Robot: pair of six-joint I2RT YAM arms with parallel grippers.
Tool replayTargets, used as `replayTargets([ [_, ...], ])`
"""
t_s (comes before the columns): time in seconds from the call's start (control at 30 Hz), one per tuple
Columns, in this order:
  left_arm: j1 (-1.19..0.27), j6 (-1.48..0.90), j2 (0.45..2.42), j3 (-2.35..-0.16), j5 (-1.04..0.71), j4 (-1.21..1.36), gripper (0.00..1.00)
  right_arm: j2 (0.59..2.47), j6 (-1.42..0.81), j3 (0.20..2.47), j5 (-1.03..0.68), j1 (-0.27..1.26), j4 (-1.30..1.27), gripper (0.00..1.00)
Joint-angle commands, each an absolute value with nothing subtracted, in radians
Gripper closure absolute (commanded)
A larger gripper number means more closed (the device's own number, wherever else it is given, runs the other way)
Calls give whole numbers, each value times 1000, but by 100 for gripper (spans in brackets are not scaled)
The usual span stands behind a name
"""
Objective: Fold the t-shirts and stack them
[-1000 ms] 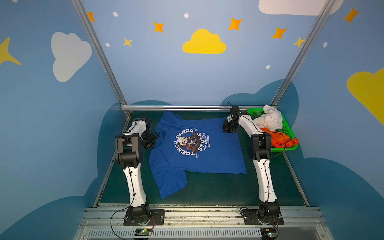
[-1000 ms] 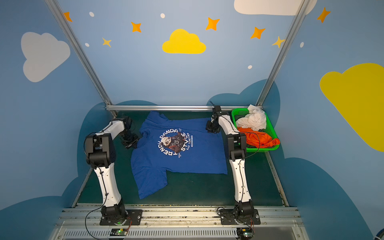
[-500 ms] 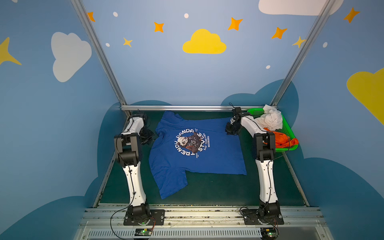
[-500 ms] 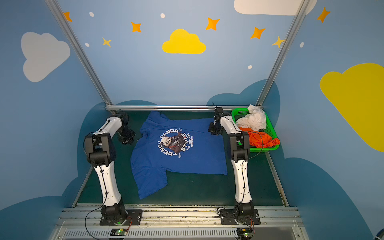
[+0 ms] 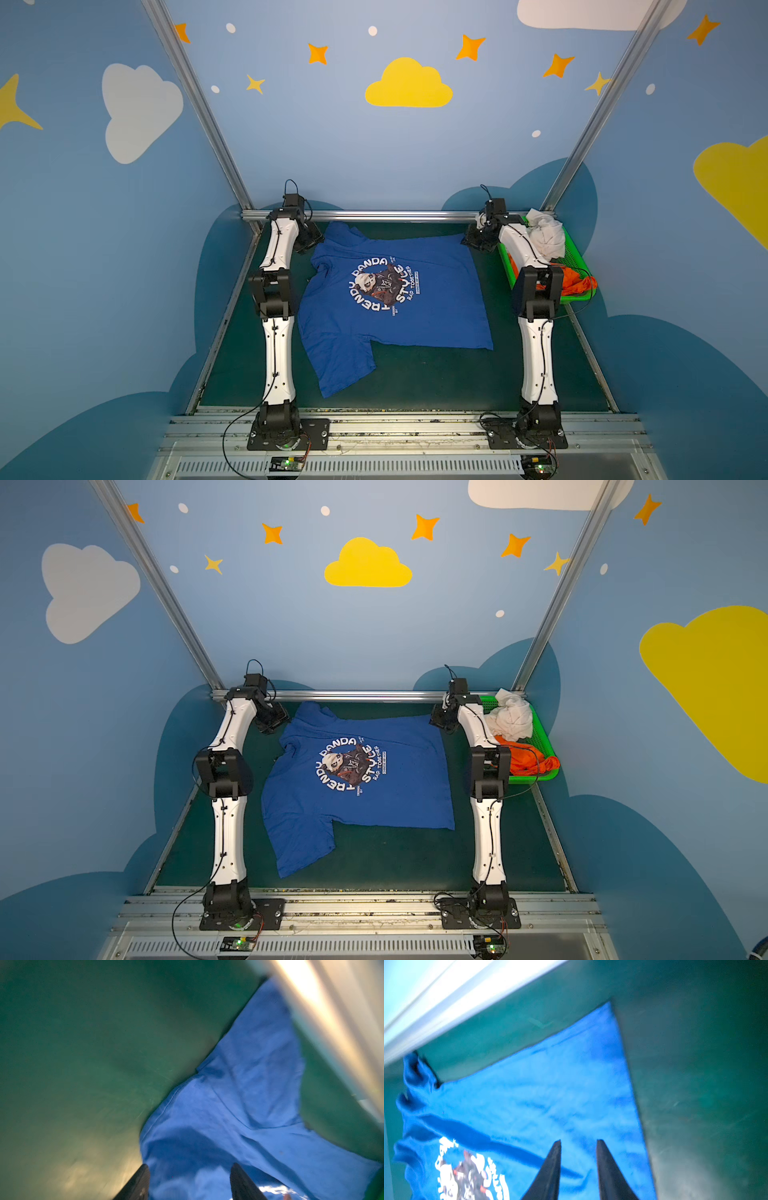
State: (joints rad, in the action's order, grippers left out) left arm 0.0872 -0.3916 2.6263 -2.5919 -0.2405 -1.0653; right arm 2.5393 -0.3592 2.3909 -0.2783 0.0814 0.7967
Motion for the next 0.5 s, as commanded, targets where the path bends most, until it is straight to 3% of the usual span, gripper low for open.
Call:
replayTargets([
  [0.0,96,-329,2647,-2594,-321,-1019,33,2598,-360,2439,-298,69,773,64],
  [0.47,135,-359,2748,-2631,-441,-885,20,2733,-423,2563,-256,45,822,50],
])
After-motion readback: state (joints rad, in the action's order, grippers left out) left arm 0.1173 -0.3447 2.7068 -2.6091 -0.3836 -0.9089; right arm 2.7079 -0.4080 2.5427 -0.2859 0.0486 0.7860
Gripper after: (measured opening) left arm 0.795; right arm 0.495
